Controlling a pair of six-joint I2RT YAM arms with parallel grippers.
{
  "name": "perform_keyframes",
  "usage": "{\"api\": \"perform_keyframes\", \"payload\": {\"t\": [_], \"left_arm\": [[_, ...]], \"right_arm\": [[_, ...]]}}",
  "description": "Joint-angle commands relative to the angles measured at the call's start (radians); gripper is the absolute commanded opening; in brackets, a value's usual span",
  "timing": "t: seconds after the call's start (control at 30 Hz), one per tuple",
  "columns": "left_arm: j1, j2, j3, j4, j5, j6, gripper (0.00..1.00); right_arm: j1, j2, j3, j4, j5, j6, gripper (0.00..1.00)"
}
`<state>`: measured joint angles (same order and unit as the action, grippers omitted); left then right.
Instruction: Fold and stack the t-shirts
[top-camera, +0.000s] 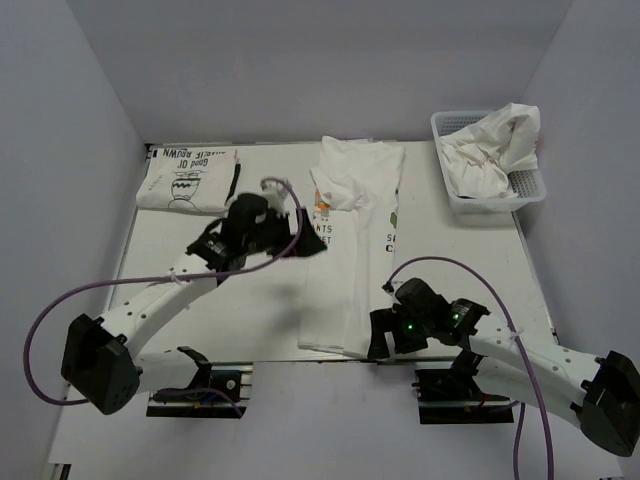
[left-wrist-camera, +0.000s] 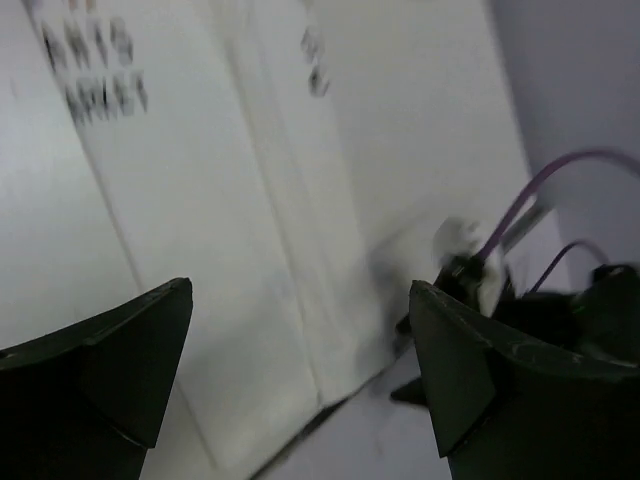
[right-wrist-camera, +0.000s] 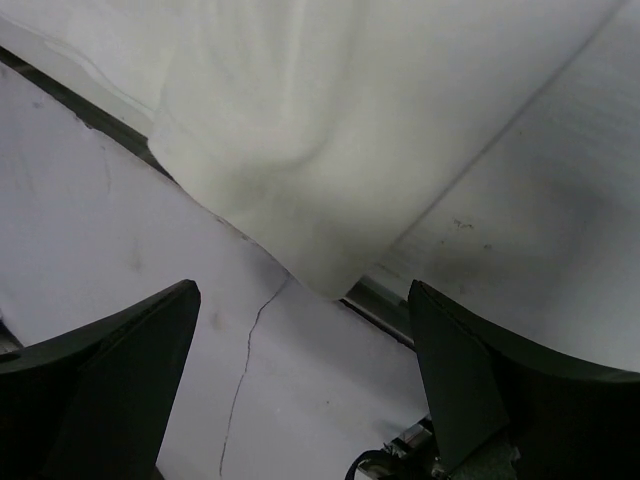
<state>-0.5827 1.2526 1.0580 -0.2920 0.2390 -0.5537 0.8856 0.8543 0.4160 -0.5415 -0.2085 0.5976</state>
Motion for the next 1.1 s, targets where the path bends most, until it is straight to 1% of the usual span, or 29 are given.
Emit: {"api": "perform_keyframes", "payload": {"t": [0.0,0.03,0.1,0.17,0.23,0.27,0.3,0.37,0.4,0.47,0.5,0.57,0.67,0.7,0.73,0.77,0.8,0.83,0.87,0.9,0.93,1.0,1.07], "left_arm": [[-0.031,0.032,-0.269,-0.162,0.109,-0.123,0.99],[-0.048,0.018,-0.309,-0.162,0.161,-0.136,0.99],[-0.098,0.018,-0.38,-0.177,0.18,-0.158,0.96],[-0.143,0.036,-0.389,-0.257,0.18,-0.158,0.95],[-0.166,0.036,-0.398,-0.298,0.18,-0.149,0.94],[-0.166,0.036,-0.398,-0.309,0.18,-0.149,0.94],[-0.181,0.048,-0.398,-0.309,0.171,-0.14,0.89],[-0.193,0.07,-0.409,-0.309,0.187,-0.14,0.88],[-0.203,0.085,-0.418,-0.27,0.204,-0.14,0.83],[-0.215,0.136,-0.418,-0.234,0.238,-0.14,0.78],[-0.229,0.148,-0.418,-0.207,0.259,-0.14,0.72],[-0.243,0.159,-0.418,-0.193,0.244,-0.14,0.7],[-0.252,0.168,-0.432,-0.122,0.244,-0.14,0.6],[-0.252,0.177,-0.432,-0.113,0.275,-0.14,0.55],[-0.261,0.177,-0.423,-0.101,0.275,-0.14,0.44],[-0.261,0.186,-0.423,-0.101,0.264,-0.14,0.36],[-0.261,0.186,-0.423,-0.087,0.244,-0.14,0.11],[-0.261,0.186,-0.423,-0.075,0.22,-0.15,0.0],[-0.261,0.186,-0.411,-0.061,0.177,-0.15,0.0],[-0.261,0.186,-0.411,-0.03,0.165,-0.15,0.0],[-0.261,0.197,-0.388,-0.021,0.164,-0.15,0.0],[-0.261,0.197,-0.343,-0.021,0.134,-0.15,0.0],[-0.261,0.157,-0.308,-0.048,0.086,-0.15,0.0]], "right_arm": [[0.0,-0.027,-0.036,0.032,-0.017,0.115,0.9],[0.0,-0.024,-0.04,0.044,-0.012,0.128,0.9],[0.001,-0.011,-0.048,0.052,0.011,0.161,0.9],[0.0,-0.008,-0.055,0.064,0.014,0.174,0.9],[0.0,0.005,-0.066,0.096,-0.003,0.191,0.9],[0.001,0.008,-0.069,0.103,-0.009,0.198,0.9],[0.001,0.017,-0.074,0.11,-0.018,0.205,0.9],[-0.002,0.031,-0.088,0.139,-0.017,0.217,0.89],[0.003,0.04,-0.086,0.149,-0.012,0.217,0.84],[-0.002,0.055,-0.077,0.147,-0.011,0.22,0.79],[-0.001,0.061,-0.069,0.138,-0.006,0.219,0.74],[-0.004,0.068,-0.06,0.123,0.007,0.217,0.67],[-0.002,0.068,-0.059,0.135,0.029,0.225,0.55],[0.001,0.071,-0.056,0.105,0.05,0.22,0.48],[0.0,0.074,-0.042,0.094,0.06,0.222,0.43],[0.0,0.074,-0.04,0.083,0.069,0.222,0.36],[0.0,0.069,-0.037,0.083,0.092,0.222,0.24],[0.001,0.068,-0.036,0.083,0.096,0.22,0.21],[-0.002,0.065,-0.037,0.097,0.1,0.217,0.19],[-0.002,0.058,-0.037,0.118,0.121,0.22,0.11],[-0.004,0.063,-0.033,0.13,0.132,0.22,0.1],[-0.002,0.065,0.006,0.114,0.179,0.203,0.0],[-0.002,0.083,0.078,0.08,0.288,0.205,0.0]]}}
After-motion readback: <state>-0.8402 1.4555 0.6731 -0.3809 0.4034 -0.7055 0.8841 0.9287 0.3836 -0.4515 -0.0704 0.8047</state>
